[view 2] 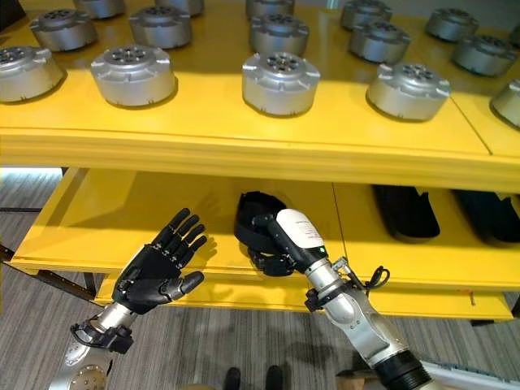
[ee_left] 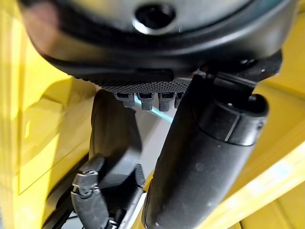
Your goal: Move parts from the plastic box to the shelf.
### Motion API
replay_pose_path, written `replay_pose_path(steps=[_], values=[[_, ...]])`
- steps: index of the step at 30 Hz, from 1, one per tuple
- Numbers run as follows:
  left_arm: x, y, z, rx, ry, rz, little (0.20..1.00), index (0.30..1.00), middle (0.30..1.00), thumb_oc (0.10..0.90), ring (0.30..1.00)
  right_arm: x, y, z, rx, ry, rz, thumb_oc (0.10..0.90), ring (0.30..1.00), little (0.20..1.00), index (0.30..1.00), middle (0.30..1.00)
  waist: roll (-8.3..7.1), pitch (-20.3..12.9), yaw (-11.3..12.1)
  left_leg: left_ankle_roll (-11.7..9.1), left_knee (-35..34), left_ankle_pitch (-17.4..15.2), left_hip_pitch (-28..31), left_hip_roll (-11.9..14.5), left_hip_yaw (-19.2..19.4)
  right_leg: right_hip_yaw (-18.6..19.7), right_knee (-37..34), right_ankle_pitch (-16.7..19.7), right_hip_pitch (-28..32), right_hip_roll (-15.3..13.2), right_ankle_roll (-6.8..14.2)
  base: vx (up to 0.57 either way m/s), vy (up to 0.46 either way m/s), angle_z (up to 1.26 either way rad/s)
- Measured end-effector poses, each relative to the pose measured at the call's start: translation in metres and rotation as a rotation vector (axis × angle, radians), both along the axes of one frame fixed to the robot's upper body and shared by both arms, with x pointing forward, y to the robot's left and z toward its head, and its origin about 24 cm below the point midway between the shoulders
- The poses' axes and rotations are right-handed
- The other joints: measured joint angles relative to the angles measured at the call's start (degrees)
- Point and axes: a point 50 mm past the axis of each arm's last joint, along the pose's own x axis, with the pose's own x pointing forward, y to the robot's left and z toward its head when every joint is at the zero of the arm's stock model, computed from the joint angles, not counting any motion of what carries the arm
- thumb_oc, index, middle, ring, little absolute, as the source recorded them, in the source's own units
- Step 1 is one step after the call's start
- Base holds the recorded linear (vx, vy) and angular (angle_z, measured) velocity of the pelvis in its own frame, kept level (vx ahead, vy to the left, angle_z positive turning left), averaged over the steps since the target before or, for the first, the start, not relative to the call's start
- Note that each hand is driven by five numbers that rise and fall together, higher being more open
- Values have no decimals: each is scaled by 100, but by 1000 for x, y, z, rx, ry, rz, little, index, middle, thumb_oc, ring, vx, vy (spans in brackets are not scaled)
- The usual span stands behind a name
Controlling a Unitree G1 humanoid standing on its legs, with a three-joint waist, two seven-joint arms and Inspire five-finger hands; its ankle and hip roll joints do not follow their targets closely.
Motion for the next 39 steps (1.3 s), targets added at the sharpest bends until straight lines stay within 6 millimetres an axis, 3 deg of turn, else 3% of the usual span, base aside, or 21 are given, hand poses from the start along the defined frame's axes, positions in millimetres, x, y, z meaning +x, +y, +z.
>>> replay_pose_path(steps=[5, 14, 18, 19, 20, 21, 22, 24, 25, 29, 31, 39], values=[[-1, 3, 1, -2, -11, -10, 1000, 1000, 1000, 900, 1000, 16, -7, -2, -181, -42, -11, 400, 300, 300, 300, 300, -5, 3, 84, -4, 57, 3, 38, 5, -5, -157, -1, -85, 117, 4, 10, 107, -68, 16], [0, 3, 3, -5, -29, -32, 1000, 1000, 1000, 900, 1000, 23, -23, -40, -407, 58, -39, 400, 300, 300, 300, 300, -90, 51, 309, -26, 157, -12, 10, -10, -74, -304, -3, -174, 204, 38, -1, 42, -70, 13], [5, -2, 7, -11, -59, -85, 1000, 1000, 1000, 900, 1000, 24, -35, -47, -432, 78, -94, 400, 300, 300, 300, 300, -202, 123, 268, -216, 689, -124, -396, -64, -21, -639, 1, -168, 187, -63, -53, -59, 5, 37], [8, -5, 8, -16, -64, -111, 1000, 1000, 1000, 900, 1000, 25, -38, -49, -440, 89, -101, 400, 300, 300, 300, 300, -206, 130, 218, -531, 716, -255, -489, -41, 101, -760, -2, -59, 196, -101, -103, 16, 105, 66], [13, -7, 9, -15, -75, -140, 1000, 1000, 1000, 900, 1000, 27, -41, -52, -453, 100, -109, 400, 300, 300, 300, 300, -279, 186, 146, -496, 791, -674, -468, 149, 809, -993, -3, -27, 238, -230, -145, 32, 103, 83], [17, -8, 11, -9, -85, -159, 1000, 1000, 1000, 900, 1000, 28, -41, -54, -456, 111, -120, 400, 300, 300, 300, 300, -375, 249, 48, -384, 873, -681, -505, 363, 1334, -1147, -2, -27, 291, -313, -160, -2, 117, 95], [19, -11, 11, -11, -89, -178, 1000, 1000, 1000, 900, 1000, 32, -41, -56, -471, 118, -130, 400, 300, 300, 300, 300, -495, 308, -43, -508, 706, -579, -445, 792, 1444, -1184, 1, -102, 297, -400, -145, -33, 73, 55], [17, -19, 8, -18, -67, -216, 1000, 1000, 1000, 900, 1000, 34, -46, -51, -492, 109, -141, 400, 300, 300, 300, 300, -230, 291, -20, -591, 446, -278, -229, 1239, 1138, -1093, 48, -49, 220, -335, -26, -41, 77, 0], [18, -21, 7, -19, -56, -227, 1000, 1000, 1000, 900, 1000, 34, -49, -51, -496, 109, -149, 400, 300, 300, 300, 300, -170, 316, -38, -793, 312, -55, -144, 1210, 1204, -1076, 85, -41, 213, -366, 58, -24, 96, -19], [21, -16, 10, -12, -40, -217, 1000, 1000, 1000, 900, 1000, 22, -55, -56, -518, 141, -135, 400, 300, 300, 300, 300, -276, 304, -129, -485, 10, 83, 34, 767, 1343, -908, -8, 169, 203, -781, 359, -18, 100, -10], [22, -13, 10, -4, -36, -201, 1000, 1000, 1000, 900, 1000, 19, -56, -60, -523, 161, -135, 400, 300, 300, 300, 300, -278, 303, -161, -439, 10, 60, 90, 700, 1353, -906, -9, 172, 248, -835, 359, -10, 64, 0], [19, -4, 10, -50, -36, -151, 1000, 1000, 1000, 900, 1000, 11, -61, -69, -517, 198, -141, 400, 300, 300, 300, 300, -287, 247, -185, -463, 6, 58, 241, 788, 1390, -873, -9, 169, 386, -731, 468, 4, 4, -2]])
